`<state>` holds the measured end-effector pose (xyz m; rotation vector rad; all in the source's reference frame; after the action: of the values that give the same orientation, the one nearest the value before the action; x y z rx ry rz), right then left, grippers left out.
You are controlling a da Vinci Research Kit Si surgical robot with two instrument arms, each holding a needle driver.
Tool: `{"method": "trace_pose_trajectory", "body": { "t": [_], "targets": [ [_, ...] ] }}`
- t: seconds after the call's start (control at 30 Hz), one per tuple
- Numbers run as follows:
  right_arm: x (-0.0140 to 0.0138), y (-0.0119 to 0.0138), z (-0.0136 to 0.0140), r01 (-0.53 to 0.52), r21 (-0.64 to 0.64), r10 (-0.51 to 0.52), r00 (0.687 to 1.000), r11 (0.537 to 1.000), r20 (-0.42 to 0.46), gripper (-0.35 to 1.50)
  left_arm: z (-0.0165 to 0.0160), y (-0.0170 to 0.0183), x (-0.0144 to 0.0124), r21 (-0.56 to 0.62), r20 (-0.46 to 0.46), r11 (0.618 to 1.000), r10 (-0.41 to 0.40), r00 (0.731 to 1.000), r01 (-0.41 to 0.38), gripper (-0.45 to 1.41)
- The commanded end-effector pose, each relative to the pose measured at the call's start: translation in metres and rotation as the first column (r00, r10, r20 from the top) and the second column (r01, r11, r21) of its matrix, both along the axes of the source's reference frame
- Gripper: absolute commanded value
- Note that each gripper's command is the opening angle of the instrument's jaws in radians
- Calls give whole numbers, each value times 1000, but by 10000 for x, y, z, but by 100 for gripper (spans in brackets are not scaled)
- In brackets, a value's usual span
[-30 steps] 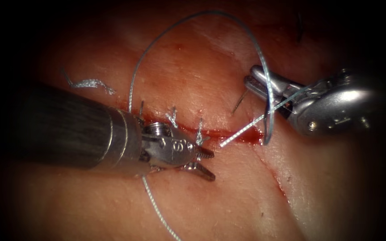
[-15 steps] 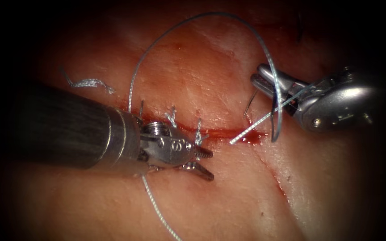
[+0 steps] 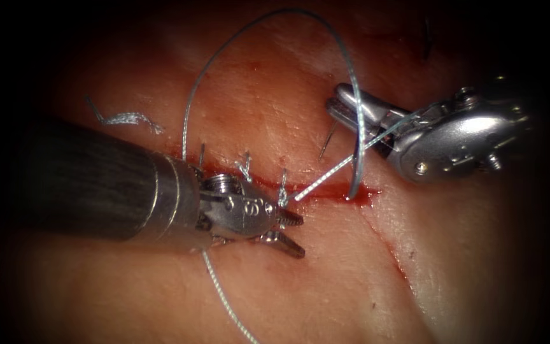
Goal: Wound Closure
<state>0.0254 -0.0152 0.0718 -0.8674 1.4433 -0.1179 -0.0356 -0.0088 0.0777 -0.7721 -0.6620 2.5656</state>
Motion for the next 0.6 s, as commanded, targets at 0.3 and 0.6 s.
{"method": "trace_pose_trajectory", "body": {
  "t": [0.3, 0.6],
  "targets": [
    [6, -3, 16, 11, -10, -11, 1000, 1000, 2, -35, 6, -2, -5, 0, 2, 1000, 1, 1000, -1, 7],
    [0, -4, 21, 21, -7, -20, 1000, 1000, 16, -35, 5, -1, -4, 0, 2, 1000, 2, 1000, -2, 9]
  ]
}}
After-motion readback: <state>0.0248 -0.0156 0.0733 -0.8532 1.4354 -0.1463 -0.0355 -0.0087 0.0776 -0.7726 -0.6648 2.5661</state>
